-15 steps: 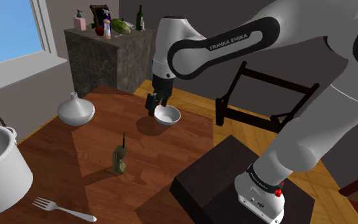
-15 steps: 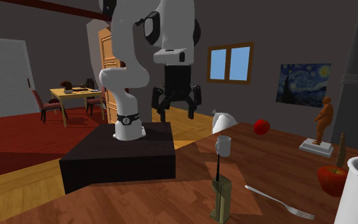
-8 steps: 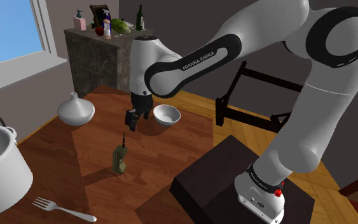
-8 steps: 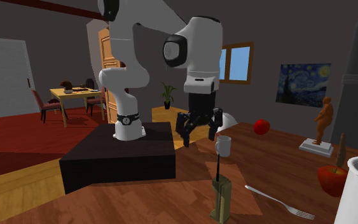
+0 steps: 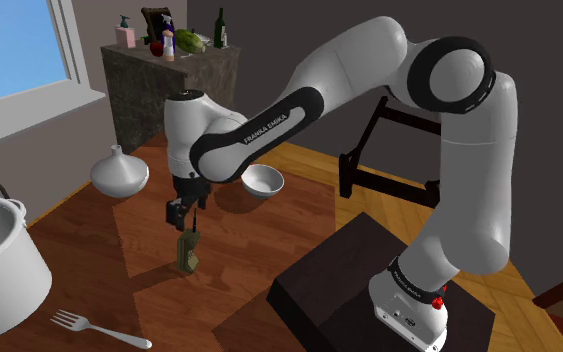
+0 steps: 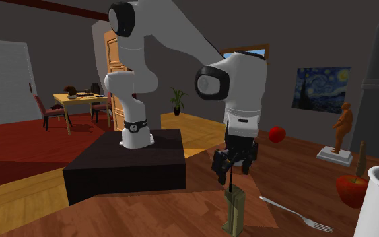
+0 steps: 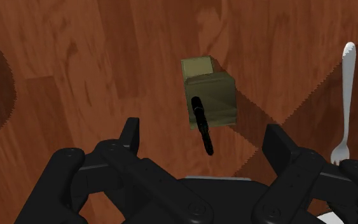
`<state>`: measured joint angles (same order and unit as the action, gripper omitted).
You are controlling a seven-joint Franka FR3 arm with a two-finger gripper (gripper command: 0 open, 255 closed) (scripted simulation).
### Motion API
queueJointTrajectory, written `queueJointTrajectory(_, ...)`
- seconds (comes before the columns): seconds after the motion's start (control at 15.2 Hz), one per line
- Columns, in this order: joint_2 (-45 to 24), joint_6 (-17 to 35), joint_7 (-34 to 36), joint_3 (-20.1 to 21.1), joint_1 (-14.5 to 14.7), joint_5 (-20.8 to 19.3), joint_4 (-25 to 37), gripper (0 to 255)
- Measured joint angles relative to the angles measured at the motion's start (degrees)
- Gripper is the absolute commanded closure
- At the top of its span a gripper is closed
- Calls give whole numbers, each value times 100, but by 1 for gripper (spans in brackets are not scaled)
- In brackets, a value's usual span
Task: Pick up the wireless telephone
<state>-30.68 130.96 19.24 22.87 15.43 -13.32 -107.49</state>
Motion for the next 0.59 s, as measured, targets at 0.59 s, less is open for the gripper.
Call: queueJointTrajectory(0.59, -894, 274, 161, -194, 332, -300, 535, 0)
